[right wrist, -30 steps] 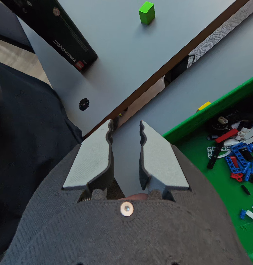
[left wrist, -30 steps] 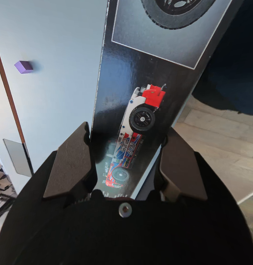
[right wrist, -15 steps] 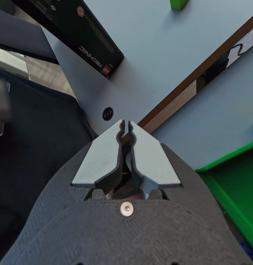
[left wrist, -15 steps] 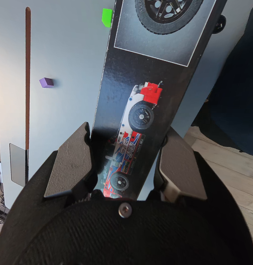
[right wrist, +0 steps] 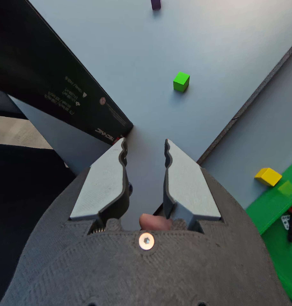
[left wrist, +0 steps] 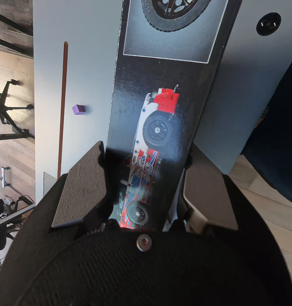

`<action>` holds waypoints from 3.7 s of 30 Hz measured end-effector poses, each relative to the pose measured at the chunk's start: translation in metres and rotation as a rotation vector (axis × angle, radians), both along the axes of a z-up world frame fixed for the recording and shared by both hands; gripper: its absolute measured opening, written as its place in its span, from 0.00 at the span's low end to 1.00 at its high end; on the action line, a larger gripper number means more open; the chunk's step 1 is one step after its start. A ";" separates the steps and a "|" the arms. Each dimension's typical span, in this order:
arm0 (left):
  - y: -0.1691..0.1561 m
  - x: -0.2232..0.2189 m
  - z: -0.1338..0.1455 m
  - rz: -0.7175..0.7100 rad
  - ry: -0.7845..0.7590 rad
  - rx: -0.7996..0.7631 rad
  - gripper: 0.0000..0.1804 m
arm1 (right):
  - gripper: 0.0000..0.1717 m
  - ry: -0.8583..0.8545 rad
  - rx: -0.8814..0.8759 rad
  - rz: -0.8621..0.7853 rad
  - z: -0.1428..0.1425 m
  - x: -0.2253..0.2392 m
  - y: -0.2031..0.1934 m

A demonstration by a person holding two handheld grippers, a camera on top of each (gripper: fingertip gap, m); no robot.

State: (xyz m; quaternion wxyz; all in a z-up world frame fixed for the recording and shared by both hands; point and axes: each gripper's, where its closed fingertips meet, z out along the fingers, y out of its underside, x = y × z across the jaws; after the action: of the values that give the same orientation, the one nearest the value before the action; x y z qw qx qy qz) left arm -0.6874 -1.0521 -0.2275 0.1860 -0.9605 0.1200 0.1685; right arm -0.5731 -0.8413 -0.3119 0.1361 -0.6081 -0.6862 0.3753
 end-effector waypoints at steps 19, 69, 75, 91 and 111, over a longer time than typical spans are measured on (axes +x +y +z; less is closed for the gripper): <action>0.000 -0.006 0.001 -0.020 0.034 0.047 0.54 | 0.31 -0.234 0.433 0.427 -0.118 -0.158 0.001; -0.050 0.041 0.067 0.251 -0.103 0.365 0.34 | 0.16 -0.198 0.323 0.546 -0.068 -0.105 0.000; -0.045 0.036 0.100 0.302 -0.163 0.566 0.23 | 0.16 0.240 -0.182 0.432 0.146 -0.103 -0.048; 0.040 0.055 0.179 -0.096 0.350 0.809 0.24 | 0.16 0.056 -0.973 0.508 0.274 -0.057 -0.173; -0.039 0.007 0.120 0.040 -0.419 0.612 0.14 | 0.16 -0.019 -0.974 0.415 0.230 -0.054 -0.165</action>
State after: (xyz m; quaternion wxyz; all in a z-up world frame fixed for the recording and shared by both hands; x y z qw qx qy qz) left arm -0.6803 -1.0908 -0.1071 0.4817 -0.8763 0.0048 0.0000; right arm -0.6276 -1.0064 -0.0823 -0.2454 -0.4554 -0.5397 0.6642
